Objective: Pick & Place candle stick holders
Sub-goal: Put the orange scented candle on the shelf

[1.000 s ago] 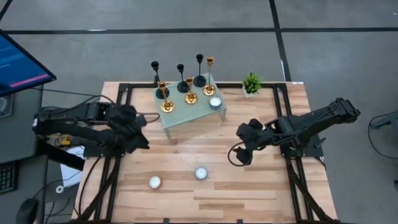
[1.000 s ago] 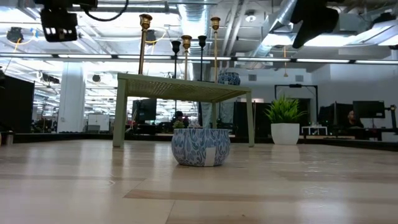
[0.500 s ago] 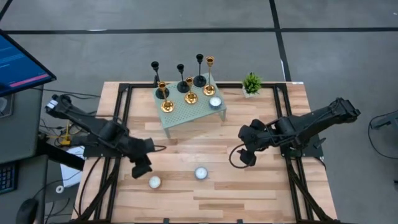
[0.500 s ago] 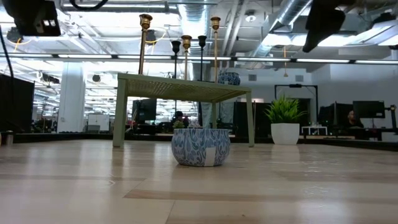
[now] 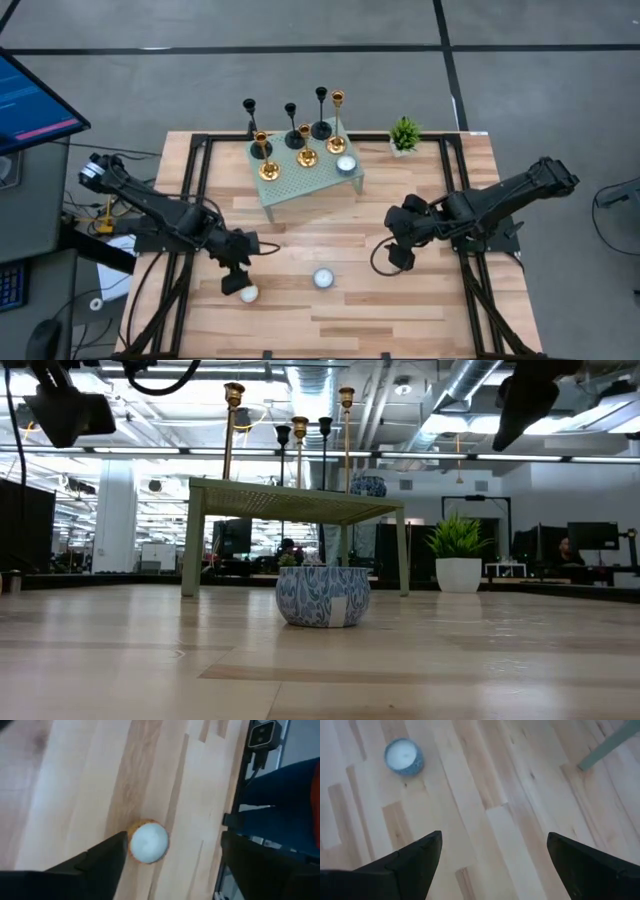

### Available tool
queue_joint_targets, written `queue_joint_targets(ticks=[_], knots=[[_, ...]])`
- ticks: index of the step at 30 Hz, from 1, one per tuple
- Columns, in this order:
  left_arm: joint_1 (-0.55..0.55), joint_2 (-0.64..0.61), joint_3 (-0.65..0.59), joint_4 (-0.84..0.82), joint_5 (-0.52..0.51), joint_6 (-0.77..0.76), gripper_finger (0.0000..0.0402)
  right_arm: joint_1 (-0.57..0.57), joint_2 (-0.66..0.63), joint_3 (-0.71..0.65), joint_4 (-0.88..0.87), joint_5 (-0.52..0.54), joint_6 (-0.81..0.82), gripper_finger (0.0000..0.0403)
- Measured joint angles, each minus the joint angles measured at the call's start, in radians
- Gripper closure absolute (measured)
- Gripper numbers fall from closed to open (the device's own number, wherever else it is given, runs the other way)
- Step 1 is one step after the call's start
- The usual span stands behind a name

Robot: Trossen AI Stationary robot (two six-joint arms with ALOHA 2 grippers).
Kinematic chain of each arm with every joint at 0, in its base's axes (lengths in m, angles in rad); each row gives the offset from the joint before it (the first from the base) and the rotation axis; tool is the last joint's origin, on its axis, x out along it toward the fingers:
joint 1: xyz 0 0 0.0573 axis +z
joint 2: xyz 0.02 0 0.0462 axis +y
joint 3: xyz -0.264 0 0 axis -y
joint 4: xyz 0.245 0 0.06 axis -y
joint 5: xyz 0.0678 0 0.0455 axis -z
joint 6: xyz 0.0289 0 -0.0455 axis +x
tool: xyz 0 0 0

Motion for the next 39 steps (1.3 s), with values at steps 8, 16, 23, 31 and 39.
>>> queue_joint_targets(ticks=[8,16,23,31,39], knots=[[-0.066,0.112,0.0,0.024,-0.002,-0.006,0.0031,0.023,0.0,0.0,0.0,0.001,0.02,0.0051],[-0.175,0.191,0.001,0.042,-0.124,-0.078,0.0032,0.025,0.0,0.0,0.0,0.001,0.021,0.0051],[-0.238,0.267,0.001,0.118,-0.234,-0.1,0.0032,0.026,0.0,0.0,0.0,0.001,0.015,0.0051],[-0.247,0.361,-0.031,0.152,-0.27,-0.101,0.0033,0.026,0.0,0.0,0.0,0.001,0.013,0.0051],[-0.247,0.366,-0.097,0.241,-0.257,-0.119,0.0033,0.026,0.0,0.0,0.0,0.0,0.011,0.0051]])
